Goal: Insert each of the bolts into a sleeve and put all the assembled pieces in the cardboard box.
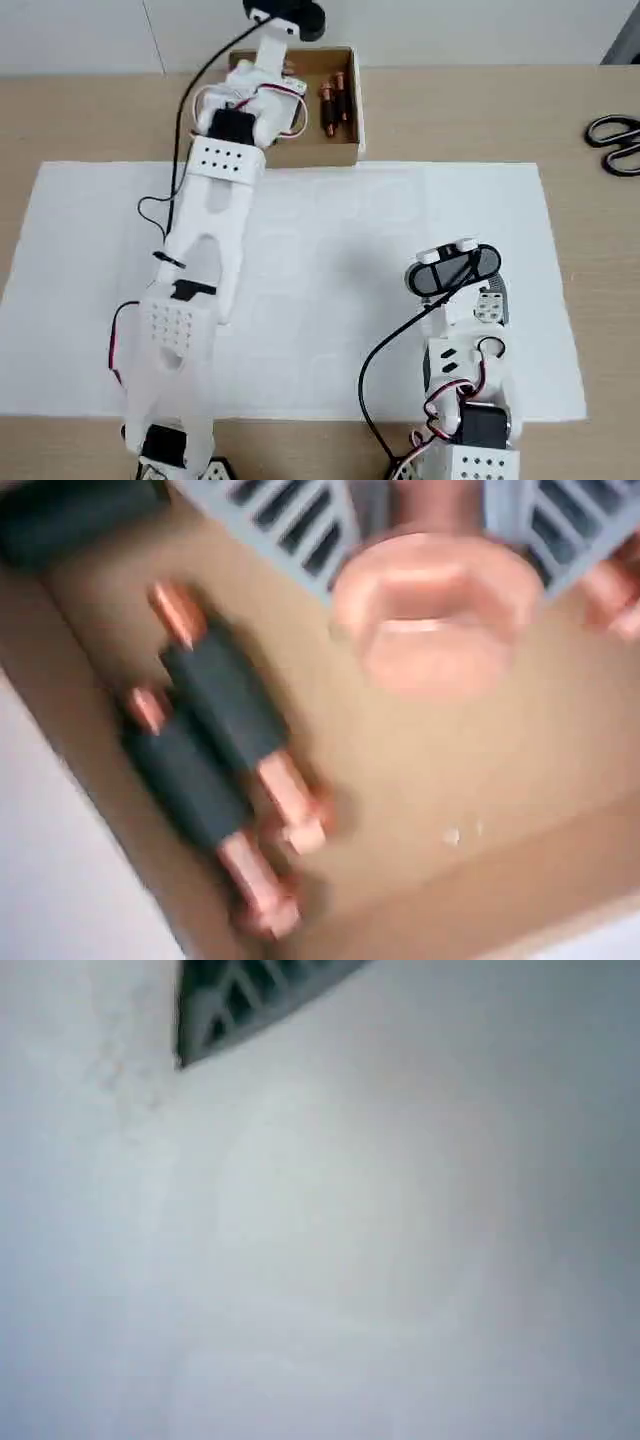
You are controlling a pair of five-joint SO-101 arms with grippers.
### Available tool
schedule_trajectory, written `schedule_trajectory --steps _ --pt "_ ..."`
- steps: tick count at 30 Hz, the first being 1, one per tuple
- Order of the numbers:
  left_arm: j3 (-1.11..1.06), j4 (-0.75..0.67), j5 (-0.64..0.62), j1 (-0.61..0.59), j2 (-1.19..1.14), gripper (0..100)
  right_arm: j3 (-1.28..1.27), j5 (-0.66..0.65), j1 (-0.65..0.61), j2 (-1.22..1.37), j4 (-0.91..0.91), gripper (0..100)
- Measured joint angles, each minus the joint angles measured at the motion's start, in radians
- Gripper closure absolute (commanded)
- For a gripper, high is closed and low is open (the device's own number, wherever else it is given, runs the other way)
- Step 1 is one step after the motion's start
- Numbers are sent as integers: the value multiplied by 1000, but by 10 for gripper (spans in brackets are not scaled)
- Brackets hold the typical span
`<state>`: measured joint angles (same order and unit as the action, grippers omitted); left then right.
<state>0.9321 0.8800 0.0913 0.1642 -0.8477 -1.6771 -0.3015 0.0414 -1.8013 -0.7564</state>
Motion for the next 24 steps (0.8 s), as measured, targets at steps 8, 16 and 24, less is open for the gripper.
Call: schedule_trajectory --steps 8,16,24 --pt "0 -285 -2 -9 -152 990 0 0 0 0 0 779" --pt "0 -270 152 -9 -212 893 0 0 0 0 0 779" --pt "55 -236 164 -14 -213 884 0 0 0 0 0 779"
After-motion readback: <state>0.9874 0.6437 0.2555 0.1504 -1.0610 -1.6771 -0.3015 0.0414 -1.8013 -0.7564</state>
